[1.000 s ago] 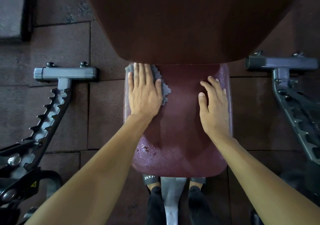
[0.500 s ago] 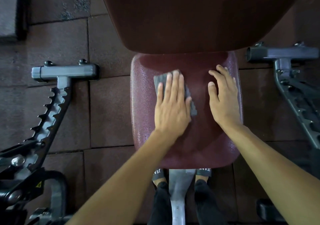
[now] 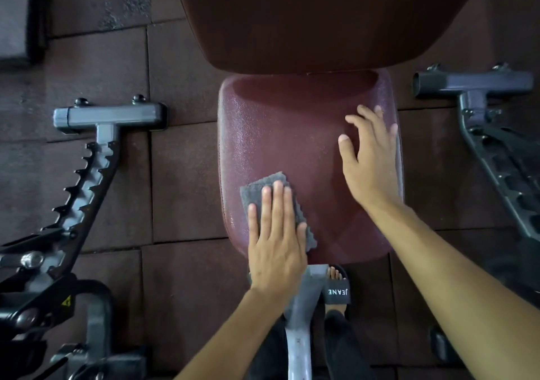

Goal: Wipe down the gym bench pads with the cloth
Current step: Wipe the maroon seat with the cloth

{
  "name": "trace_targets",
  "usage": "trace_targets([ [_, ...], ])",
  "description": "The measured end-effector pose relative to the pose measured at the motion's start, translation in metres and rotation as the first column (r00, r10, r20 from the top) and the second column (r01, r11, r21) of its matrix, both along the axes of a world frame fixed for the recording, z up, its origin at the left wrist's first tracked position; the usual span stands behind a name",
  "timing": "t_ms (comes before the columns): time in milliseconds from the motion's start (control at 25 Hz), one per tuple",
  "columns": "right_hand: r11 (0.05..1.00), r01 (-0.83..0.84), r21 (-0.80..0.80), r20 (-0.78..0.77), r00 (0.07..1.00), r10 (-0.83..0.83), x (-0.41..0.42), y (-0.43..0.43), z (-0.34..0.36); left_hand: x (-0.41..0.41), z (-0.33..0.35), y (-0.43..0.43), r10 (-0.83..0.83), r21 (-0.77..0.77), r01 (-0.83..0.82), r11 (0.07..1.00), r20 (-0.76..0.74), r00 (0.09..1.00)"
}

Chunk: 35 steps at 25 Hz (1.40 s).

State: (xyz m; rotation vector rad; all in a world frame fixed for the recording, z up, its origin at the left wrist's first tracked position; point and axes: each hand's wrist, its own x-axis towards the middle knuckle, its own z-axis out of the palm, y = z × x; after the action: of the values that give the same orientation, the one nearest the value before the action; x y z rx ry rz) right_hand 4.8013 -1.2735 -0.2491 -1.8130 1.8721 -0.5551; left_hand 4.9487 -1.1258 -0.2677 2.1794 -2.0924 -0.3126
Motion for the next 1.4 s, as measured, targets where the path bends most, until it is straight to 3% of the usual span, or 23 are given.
trace_targets([
  [120, 1.0, 0.02, -0.023, -0.049, 0.999, -0.021, -0.01, 0.053, -0.001, -0.026, 0.002, -0.026, -0.146, -0.014, 0.146, 0.989, 0.011, 0.989],
  [200, 0.999, 0.03, 0.011, -0.086, 0.996, -0.029, -0.021, 0.075, -0.007, -0.022, 0.004, -0.046, -0.16, 0.002, 0.16, 0.987, 0.019, 0.987],
  [400, 0.996, 0.038, 0.081, -0.074, 0.997, -0.032, -0.026, 0.077, -0.012, 0.037, 0.001, -0.054, 0.208, 0.05, -0.207, 0.977, -0.018, 0.978],
  [600, 0.993, 0.027, 0.118, 0.052, 0.998, -0.033, -0.034, 0.074, -0.009, 0.012, -0.003, 0.01, 0.323, 0.014, -0.323, 0.946, -0.087, 0.942],
  [840, 0.981, -0.002, 0.194, 0.218, 0.975, -0.041, -0.042, 0.071, -0.001, -0.086, -0.006, 0.012, 0.105, -0.059, -0.107, 0.992, -0.048, 0.993],
  [920, 0.973, 0.003, 0.233, 0.314, 0.946, -0.078, -0.048, 0.067, 0.004, -0.103, -0.003, -0.007, 0.113, -0.047, -0.115, 0.992, -0.043, 0.993],
  [1040, 0.965, 0.064, 0.255, 0.379, 0.911, -0.16, -0.051, 0.065, 0.016, -0.095, 0.01, -0.017, 0.093, -0.012, -0.096, 0.995, -0.162, 0.982],
  [1120, 0.987, 0.06, 0.147, 0.289, 0.952, -0.101, -0.04, 0.075, 0.024, -0.064, 0.015, -0.011, 0.082, -0.028, -0.091, 0.995, -0.234, 0.969],
  [1200, 0.995, -0.087, 0.049, 0.103, 0.991, 0.081, -0.017, 0.098, 0.023, -0.02, 0.009, -0.007, 0.201, -0.04, -0.213, 0.976, -0.199, 0.959],
  [1280, 0.972, -0.215, 0.094, -0.09, 0.971, 0.224, 0.007, 0.122, 0.012, 0.017, 0.002, -0.006, 0.276, -0.005, -0.279, 0.96, -0.133, 0.952],
  [1400, 0.98, -0.154, 0.123, -0.302, 0.935, 0.185, 0.031, 0.137, -0.005, 0.03, -0.008, -0.007, 0.212, 0.04, -0.208, 0.977, -0.105, 0.972],
])
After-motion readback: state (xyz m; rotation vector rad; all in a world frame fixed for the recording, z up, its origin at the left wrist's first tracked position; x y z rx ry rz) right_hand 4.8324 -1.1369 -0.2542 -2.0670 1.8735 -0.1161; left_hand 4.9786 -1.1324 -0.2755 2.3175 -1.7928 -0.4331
